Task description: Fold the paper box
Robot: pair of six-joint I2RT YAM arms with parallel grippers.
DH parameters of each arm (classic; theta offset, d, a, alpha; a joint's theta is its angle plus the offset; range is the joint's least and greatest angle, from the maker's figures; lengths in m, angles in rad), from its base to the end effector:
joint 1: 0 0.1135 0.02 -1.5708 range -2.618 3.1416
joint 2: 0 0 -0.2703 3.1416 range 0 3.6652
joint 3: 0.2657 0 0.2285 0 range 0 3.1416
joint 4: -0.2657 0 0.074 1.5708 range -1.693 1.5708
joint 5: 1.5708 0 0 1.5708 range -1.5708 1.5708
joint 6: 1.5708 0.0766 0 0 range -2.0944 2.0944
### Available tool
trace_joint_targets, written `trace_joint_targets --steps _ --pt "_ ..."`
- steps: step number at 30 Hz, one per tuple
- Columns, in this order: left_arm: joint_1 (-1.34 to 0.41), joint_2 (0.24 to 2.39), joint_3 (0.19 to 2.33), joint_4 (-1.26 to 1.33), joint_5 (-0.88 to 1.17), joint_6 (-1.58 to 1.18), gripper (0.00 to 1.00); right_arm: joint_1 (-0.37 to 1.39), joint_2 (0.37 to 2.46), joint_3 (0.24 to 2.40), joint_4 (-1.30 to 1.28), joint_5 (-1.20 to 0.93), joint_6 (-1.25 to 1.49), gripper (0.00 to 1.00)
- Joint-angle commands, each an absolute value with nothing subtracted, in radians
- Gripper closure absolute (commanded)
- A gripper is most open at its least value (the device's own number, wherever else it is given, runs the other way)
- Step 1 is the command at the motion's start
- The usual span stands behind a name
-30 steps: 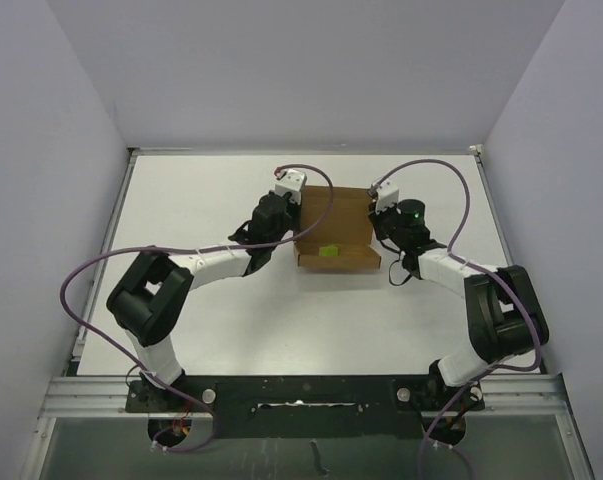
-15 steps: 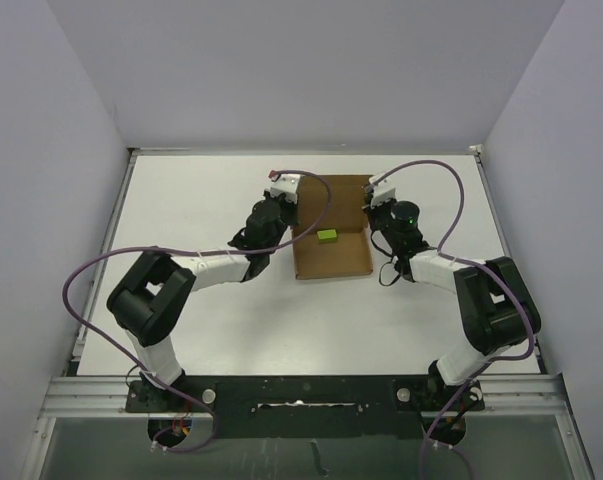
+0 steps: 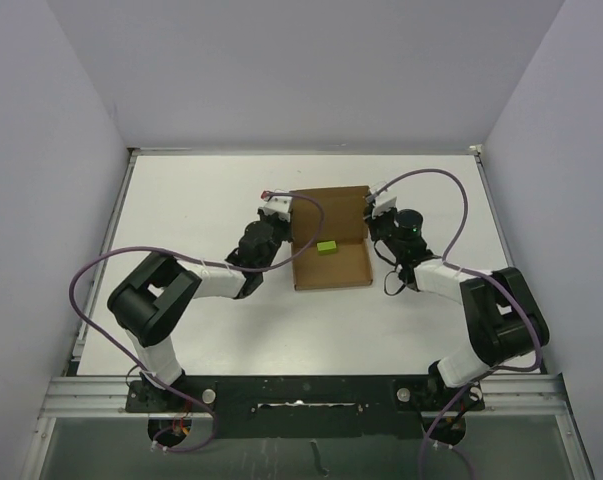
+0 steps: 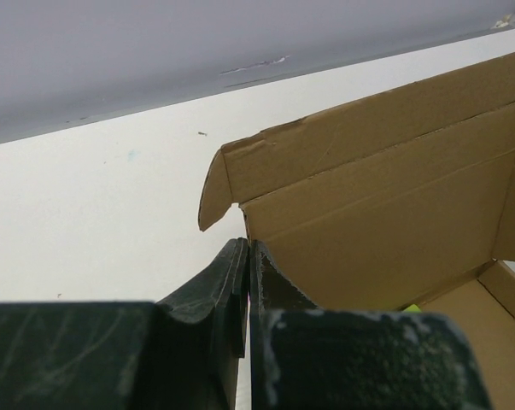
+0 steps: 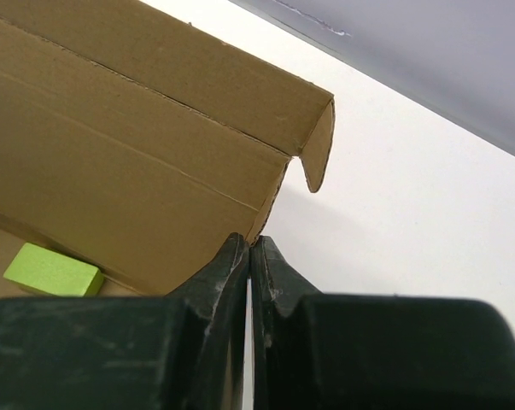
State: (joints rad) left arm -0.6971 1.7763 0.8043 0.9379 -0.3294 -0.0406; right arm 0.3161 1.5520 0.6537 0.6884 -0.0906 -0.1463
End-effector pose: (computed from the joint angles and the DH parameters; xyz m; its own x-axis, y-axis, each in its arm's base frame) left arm 0.3191 -0.2348 0.2248 -0.0407 -0.0160 -0.9990 0.3583 0.9332 -0.0295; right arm 0.3269 0.1142 0.2173 -0.1385 -0.1981 -0.9704 -0.4183 0.8998 -0.1239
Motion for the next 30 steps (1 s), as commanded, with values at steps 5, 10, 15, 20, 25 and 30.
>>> trace_joint_targets --steps 5,10,15,20,25,30 --pt "-0.754 1.772 0.746 1.112 -0.290 -0.026 1.00 0.353 1.441 0.647 0.606 -0.209 -0.115 0.97" --pt "-0.761 1.763 0.705 1.151 -0.294 -0.019 1.00 0.352 1.402 0.653 0.508 -0.227 -0.110 0.97" --pt "-0.772 1.754 0.677 1.173 -0.295 -0.003 1.00 0.353 1.375 0.684 0.397 -0.235 -0.096 0.95" --pt "-0.780 1.749 0.663 1.193 -0.299 0.016 1.00 0.352 1.352 0.702 0.298 -0.257 -0.100 0.90" --pt "-0.790 1.751 0.649 1.220 -0.298 0.038 1.00 0.344 1.321 0.738 0.211 -0.259 -0.105 0.82" --pt "-0.792 1.749 0.631 1.245 -0.292 0.049 1.00 0.321 1.295 0.804 0.087 -0.299 -0.136 0.63"
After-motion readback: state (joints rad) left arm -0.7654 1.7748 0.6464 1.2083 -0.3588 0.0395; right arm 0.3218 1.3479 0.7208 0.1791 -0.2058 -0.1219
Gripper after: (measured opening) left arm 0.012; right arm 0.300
